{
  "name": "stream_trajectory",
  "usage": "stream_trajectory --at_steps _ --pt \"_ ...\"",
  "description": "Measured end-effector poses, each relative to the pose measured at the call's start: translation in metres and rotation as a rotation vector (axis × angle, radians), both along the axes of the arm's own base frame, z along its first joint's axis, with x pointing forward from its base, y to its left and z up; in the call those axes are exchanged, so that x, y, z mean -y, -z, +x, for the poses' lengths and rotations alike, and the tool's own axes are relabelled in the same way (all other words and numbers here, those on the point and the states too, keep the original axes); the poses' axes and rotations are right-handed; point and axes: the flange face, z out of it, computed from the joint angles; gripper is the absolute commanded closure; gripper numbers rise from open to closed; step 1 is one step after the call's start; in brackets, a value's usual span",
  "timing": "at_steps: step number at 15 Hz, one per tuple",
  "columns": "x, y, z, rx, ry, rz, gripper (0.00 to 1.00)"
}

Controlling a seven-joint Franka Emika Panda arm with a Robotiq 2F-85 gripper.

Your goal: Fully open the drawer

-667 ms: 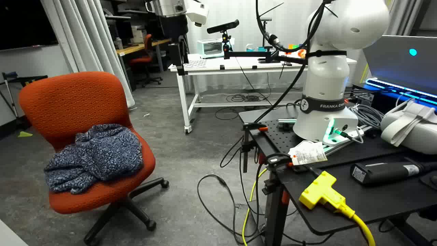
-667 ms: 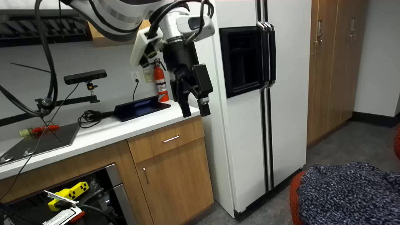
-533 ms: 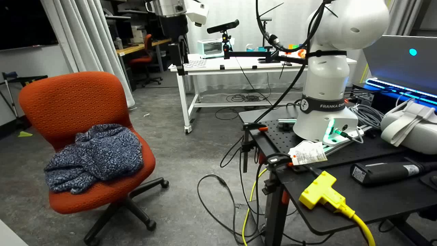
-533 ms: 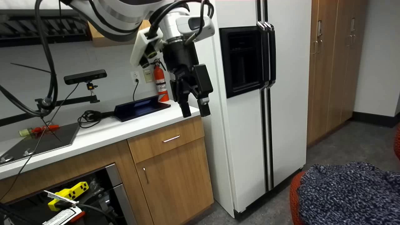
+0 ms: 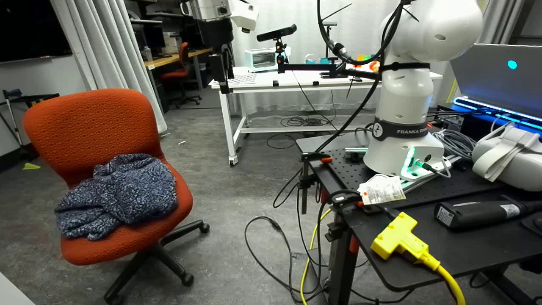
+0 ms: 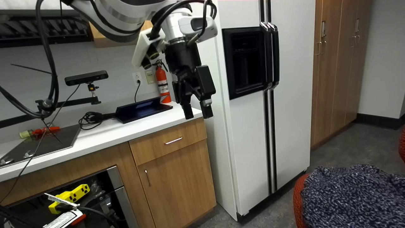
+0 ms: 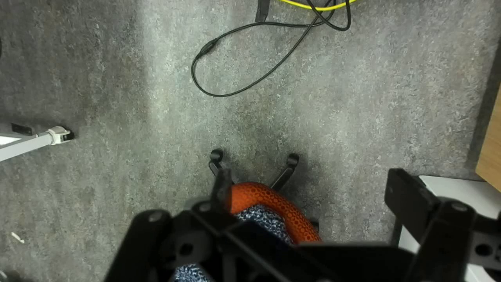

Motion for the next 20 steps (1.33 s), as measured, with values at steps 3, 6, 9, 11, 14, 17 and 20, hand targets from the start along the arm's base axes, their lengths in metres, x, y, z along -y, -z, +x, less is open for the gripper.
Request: stream_trajectory --at_steps 3,6,9,11,14,17,20 --pt "0.000 0.000 0.000 0.000 0.000 0.000 0.00" --pt "0.000 0.000 0.000 0.000 0.000 0.000 0.00" --pt "0.000 0.000 0.000 0.000 0.000 0.000 0.00" --pt "0.000 0.000 0.000 0.000 0.000 0.000 0.00" --pt "0.000 0.000 0.000 0.000 0.000 0.000 0.00" --pt "-0.003 0.000 0.001 0.000 -0.006 0.002 0.00" --pt "-0.021 0.000 0.006 0.006 -0.029 0.022 0.00"
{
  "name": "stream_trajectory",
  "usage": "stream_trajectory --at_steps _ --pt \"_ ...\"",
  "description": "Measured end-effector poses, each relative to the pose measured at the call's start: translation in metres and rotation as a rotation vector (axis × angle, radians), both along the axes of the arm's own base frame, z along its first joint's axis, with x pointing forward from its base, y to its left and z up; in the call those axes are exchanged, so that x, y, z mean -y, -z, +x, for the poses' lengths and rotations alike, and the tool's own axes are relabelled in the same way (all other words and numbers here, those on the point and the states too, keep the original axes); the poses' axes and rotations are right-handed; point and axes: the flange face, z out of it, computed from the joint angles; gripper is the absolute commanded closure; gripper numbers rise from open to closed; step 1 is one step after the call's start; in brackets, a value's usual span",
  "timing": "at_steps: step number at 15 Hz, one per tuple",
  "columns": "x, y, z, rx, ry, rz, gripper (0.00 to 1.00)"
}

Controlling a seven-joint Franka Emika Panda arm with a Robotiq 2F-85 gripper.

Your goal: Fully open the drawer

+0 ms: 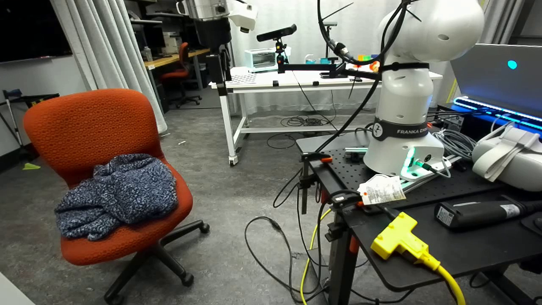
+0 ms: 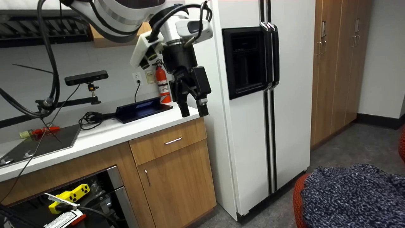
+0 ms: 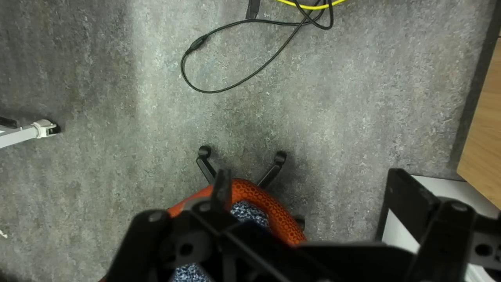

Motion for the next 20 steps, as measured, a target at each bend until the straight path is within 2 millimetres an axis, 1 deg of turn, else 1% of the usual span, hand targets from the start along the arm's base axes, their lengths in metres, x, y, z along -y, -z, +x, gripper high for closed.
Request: stream_trajectory --at_steps 3,9,12,15,16,17,20 --pt "-0.031 0.000 0.007 0.011 -0.026 0.049 0.00" --pt "-0.110 -0.002 0.026 0.114 -0.064 0.208 0.00" --pt "-0.150 0.004 0.038 0.176 -0.089 0.275 0.00" --pt "-0.187 0.016 0.049 0.204 -0.136 0.304 0.00" --pt "-0.196 0.020 0.051 0.204 -0.149 0.307 0.00" --pt "-0.200 0.023 0.053 0.200 -0.156 0.308 0.00" --pt "-0.200 0.023 0.056 0.200 -0.155 0.309 0.00"
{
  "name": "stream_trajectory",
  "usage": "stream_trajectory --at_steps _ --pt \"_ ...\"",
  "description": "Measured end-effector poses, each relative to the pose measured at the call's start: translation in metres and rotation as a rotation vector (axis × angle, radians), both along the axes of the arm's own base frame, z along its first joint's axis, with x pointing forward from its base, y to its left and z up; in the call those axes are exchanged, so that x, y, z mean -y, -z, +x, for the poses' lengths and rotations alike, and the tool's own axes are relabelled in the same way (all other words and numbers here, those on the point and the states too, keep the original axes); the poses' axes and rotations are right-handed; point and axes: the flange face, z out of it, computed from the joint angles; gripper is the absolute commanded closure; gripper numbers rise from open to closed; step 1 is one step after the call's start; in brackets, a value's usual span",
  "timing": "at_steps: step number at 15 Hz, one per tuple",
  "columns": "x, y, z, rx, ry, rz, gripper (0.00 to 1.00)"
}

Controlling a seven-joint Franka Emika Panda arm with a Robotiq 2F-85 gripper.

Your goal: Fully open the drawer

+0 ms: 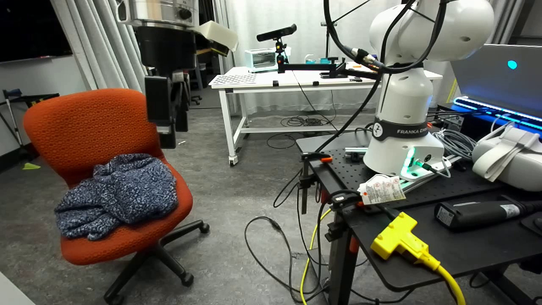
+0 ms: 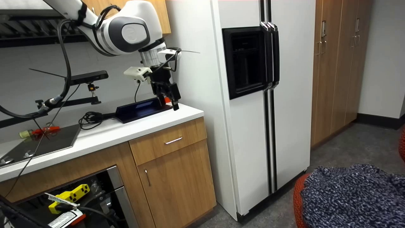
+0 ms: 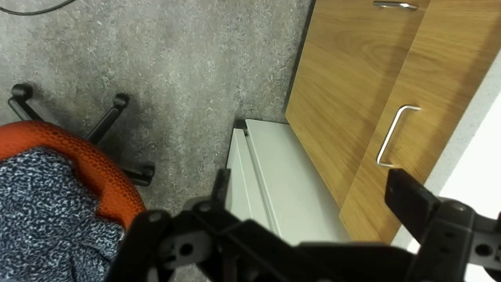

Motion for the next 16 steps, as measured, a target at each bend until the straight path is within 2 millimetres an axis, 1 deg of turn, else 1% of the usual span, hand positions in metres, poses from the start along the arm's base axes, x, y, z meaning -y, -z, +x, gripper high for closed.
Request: stream_trajectory --at_steps 2,4,6,8,12,16 --pt "0.000 0.000 0.000 0.000 0.000 0.000 0.00" --pt "-0.001 0.004 0.000 -0.008 -0.001 -0.001 0.00" --pt "-0.004 0.014 0.003 -0.010 -0.004 -0.001 0.00" --pt "-0.010 0.026 0.011 0.002 -0.010 0.002 0.00" --pt "-0.031 0.051 0.033 0.020 -0.032 0.015 0.00" --pt "-0.061 0.077 0.055 0.003 -0.048 0.056 0.00"
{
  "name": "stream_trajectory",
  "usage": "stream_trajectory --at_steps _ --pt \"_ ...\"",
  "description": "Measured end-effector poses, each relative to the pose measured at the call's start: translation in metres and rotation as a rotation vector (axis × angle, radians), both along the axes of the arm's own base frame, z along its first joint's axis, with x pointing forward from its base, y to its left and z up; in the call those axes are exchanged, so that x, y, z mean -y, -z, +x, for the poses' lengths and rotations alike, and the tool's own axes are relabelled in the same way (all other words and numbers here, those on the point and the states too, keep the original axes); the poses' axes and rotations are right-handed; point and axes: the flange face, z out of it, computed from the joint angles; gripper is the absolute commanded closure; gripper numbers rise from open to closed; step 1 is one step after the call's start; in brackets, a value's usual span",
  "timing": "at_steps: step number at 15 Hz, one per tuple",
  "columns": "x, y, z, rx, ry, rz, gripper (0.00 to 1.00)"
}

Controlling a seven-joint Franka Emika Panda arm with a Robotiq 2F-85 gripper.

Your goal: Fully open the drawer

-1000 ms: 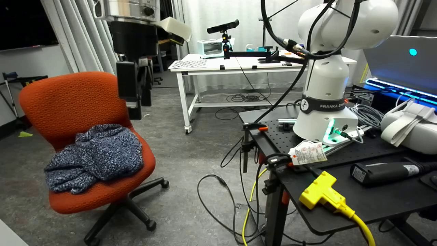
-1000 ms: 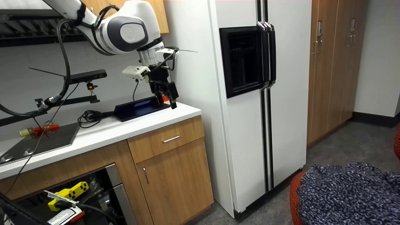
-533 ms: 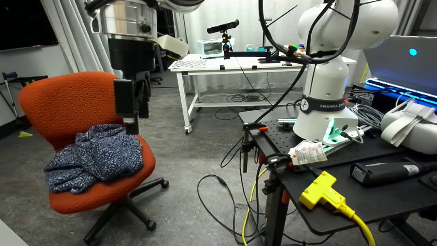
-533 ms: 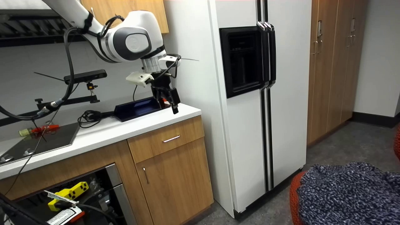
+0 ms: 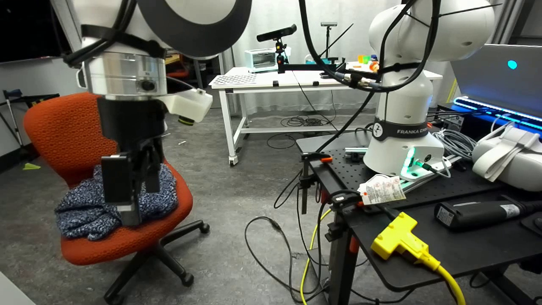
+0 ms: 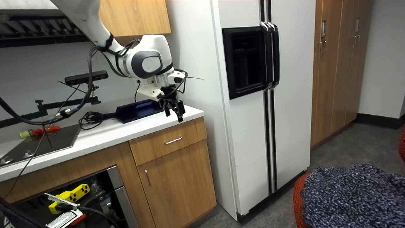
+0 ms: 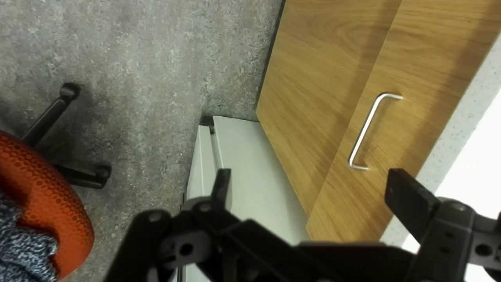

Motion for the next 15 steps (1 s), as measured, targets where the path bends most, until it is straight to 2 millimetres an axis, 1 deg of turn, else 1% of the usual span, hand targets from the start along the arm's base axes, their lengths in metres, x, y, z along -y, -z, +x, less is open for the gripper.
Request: stream_trajectory --at_steps 2,3,7,9,10,12,15 --pt "-0.013 0.009 0.009 -0.009 -0.009 0.017 0.00" --pt "-0.016 0.013 0.012 -0.012 -0.010 0.024 0.00" --pt "-0.017 0.016 0.016 -0.014 -0.009 0.028 0.00" --pt "-0.016 0.022 0.015 -0.030 -0.013 0.019 0.00" --pt "-0.016 0.030 0.015 -0.045 -0.020 0.009 0.00" --pt "-0.019 0.055 0.017 -0.080 -0.033 0.000 0.00" --pt "-0.035 0.095 0.026 -0.131 -0.056 0.022 0.00"
